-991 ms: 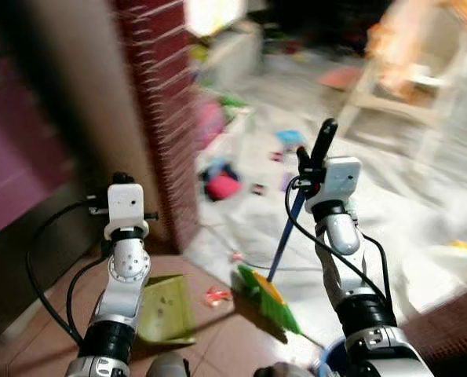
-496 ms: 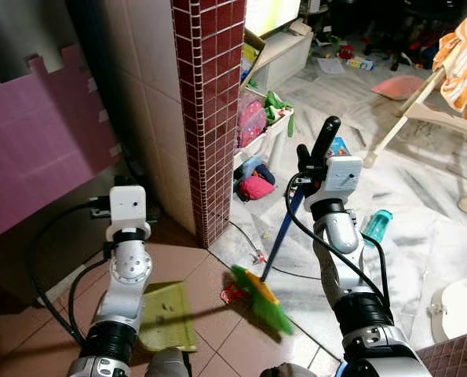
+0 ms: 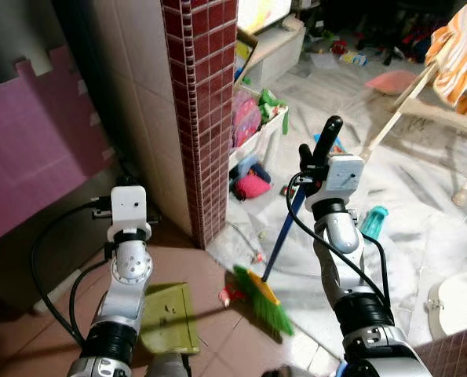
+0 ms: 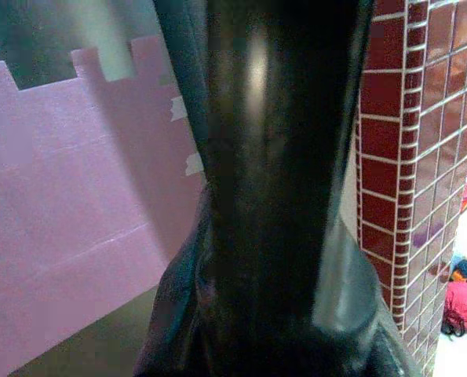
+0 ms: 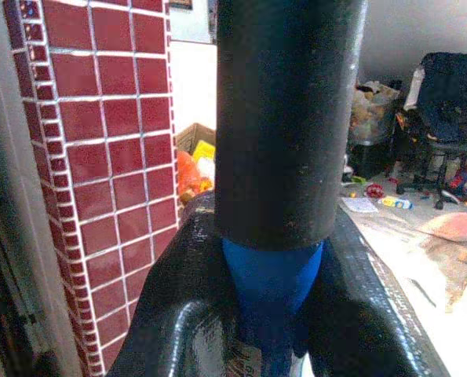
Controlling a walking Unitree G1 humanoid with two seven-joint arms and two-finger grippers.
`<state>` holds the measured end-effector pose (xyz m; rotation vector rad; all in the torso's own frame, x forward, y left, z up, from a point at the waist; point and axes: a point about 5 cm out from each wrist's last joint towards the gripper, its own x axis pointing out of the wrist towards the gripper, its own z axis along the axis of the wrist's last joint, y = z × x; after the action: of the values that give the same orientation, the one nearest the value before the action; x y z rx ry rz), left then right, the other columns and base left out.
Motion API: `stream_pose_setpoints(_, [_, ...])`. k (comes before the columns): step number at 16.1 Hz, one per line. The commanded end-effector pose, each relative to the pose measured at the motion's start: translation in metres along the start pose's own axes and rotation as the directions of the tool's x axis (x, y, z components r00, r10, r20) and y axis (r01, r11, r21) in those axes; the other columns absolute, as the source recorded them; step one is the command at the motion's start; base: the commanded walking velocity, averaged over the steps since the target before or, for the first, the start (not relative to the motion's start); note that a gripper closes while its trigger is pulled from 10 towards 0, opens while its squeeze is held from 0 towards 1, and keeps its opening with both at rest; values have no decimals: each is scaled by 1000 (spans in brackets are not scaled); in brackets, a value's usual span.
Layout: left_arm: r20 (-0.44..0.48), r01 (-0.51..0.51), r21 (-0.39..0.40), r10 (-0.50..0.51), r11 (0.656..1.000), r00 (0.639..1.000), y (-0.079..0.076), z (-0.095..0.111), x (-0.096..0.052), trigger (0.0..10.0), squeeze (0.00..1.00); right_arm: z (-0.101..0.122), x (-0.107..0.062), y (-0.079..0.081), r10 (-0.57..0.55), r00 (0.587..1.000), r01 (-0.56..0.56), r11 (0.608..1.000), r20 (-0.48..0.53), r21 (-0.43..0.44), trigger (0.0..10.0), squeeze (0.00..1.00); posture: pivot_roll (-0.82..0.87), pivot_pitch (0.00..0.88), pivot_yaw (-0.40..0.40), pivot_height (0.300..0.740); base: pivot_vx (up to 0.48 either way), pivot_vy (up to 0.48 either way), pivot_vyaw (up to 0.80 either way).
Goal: Sweep floor
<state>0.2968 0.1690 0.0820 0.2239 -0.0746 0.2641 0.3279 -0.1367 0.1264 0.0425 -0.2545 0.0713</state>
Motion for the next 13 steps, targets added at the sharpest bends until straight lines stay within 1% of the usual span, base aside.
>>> stream_pose_setpoints(1, [69,0,-11,0,1000,998,0,14,6,10000,0,15,9,-3,-14,998,15,1000,60,0,10000,0,-41,0,-21,740,439,0,-800])
stream_pose_setpoints(2, [68,1,-12,0,1000,998,0,14,6,10000,0,16,10,-3,-13,998,13,1000,66,-1,10000,0,-41,0,-22,740,439,0,-800])
stream_pose_setpoints(7, [63,3,-12,-2,1000,998,-3,12,5,10000,0,21,12,-4,-8,996,9,1000,91,-13,10000,0,-46,0,-26,740,388,0,0])
stream_pose_setpoints(10, [66,-3,-16,4,1000,998,-3,12,5,10000,0,27,16,-7,-11,994,12,1000,107,-17,10000,0,-49,0,-29,740,0,0,0])
stream_pose_setpoints(13, [64,-6,-12,7,1000,998,-4,12,4,10000,0,26,16,-10,-16,994,18,1000,105,-21,10000,0,-48,0,-30,740,0,0,0])
